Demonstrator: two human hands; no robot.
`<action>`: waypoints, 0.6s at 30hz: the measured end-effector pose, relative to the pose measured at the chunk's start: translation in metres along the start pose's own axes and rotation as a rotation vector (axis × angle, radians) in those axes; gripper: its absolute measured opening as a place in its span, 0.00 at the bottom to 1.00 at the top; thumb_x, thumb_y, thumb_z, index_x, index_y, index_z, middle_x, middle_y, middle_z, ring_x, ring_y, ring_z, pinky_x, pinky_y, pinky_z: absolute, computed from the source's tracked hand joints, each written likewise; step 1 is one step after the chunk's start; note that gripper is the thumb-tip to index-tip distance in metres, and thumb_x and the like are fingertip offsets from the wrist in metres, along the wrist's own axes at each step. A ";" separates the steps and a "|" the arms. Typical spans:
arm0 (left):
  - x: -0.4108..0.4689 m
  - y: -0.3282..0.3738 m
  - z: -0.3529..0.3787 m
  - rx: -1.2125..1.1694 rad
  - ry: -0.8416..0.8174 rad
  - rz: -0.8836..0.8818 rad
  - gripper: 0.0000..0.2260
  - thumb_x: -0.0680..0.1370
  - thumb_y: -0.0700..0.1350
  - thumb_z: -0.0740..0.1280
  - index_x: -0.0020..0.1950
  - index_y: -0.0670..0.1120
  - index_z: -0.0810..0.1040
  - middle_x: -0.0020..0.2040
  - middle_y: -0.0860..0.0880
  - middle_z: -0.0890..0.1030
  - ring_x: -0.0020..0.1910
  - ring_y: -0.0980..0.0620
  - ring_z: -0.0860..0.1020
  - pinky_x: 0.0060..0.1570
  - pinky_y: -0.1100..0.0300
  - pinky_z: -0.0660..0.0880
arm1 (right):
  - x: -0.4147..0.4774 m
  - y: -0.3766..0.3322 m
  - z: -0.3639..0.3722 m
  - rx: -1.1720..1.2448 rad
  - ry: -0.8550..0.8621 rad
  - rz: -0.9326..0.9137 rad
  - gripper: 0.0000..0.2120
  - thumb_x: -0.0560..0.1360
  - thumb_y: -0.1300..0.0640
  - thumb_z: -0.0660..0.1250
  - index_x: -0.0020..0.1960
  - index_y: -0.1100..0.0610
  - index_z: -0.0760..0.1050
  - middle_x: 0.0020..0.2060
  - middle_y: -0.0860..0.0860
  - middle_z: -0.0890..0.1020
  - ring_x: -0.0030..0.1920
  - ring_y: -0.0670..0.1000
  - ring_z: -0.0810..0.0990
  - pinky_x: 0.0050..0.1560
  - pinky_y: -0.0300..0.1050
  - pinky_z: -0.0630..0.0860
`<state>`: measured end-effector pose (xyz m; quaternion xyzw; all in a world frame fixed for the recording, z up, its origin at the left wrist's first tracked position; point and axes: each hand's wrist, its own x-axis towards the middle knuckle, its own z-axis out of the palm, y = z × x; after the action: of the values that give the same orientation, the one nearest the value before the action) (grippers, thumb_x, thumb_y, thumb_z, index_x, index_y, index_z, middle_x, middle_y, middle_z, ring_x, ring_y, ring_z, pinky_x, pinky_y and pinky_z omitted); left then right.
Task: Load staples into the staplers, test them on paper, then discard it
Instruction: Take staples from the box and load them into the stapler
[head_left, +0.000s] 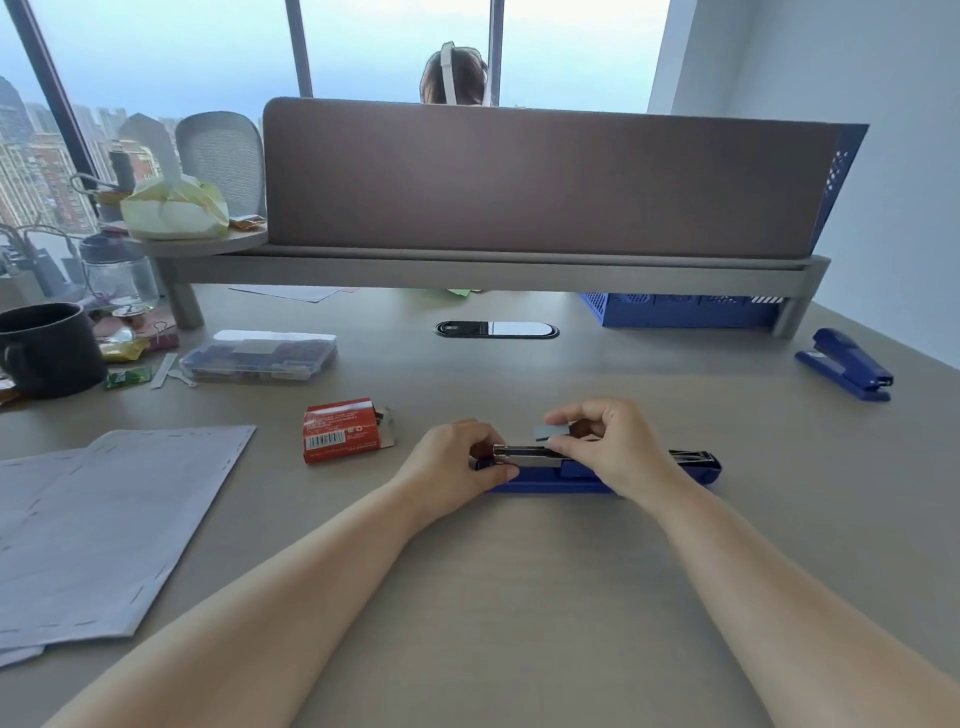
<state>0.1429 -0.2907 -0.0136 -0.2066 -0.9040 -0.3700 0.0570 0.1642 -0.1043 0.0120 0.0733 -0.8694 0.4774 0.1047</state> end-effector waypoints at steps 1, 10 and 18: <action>0.000 0.000 0.000 -0.002 0.002 0.002 0.08 0.69 0.47 0.72 0.44 0.46 0.79 0.42 0.51 0.77 0.36 0.55 0.72 0.45 0.58 0.73 | -0.001 0.000 0.000 -0.014 0.002 -0.011 0.08 0.68 0.63 0.73 0.46 0.55 0.81 0.30 0.47 0.76 0.32 0.46 0.74 0.36 0.29 0.71; -0.004 0.002 -0.001 -0.002 0.001 0.011 0.08 0.69 0.48 0.73 0.43 0.45 0.80 0.43 0.47 0.80 0.42 0.49 0.77 0.46 0.53 0.76 | -0.011 0.001 0.008 -0.108 -0.033 -0.143 0.06 0.70 0.62 0.71 0.41 0.51 0.81 0.34 0.41 0.80 0.35 0.35 0.77 0.37 0.26 0.71; -0.005 0.003 -0.002 0.001 -0.003 0.016 0.09 0.69 0.48 0.73 0.44 0.45 0.80 0.44 0.47 0.80 0.41 0.50 0.76 0.46 0.55 0.75 | -0.011 0.002 0.007 -0.151 -0.048 -0.160 0.05 0.70 0.62 0.70 0.45 0.55 0.82 0.37 0.46 0.82 0.37 0.41 0.78 0.41 0.32 0.73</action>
<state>0.1482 -0.2917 -0.0112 -0.2143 -0.9025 -0.3689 0.0586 0.1735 -0.1090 0.0041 0.1459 -0.8965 0.3985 0.1269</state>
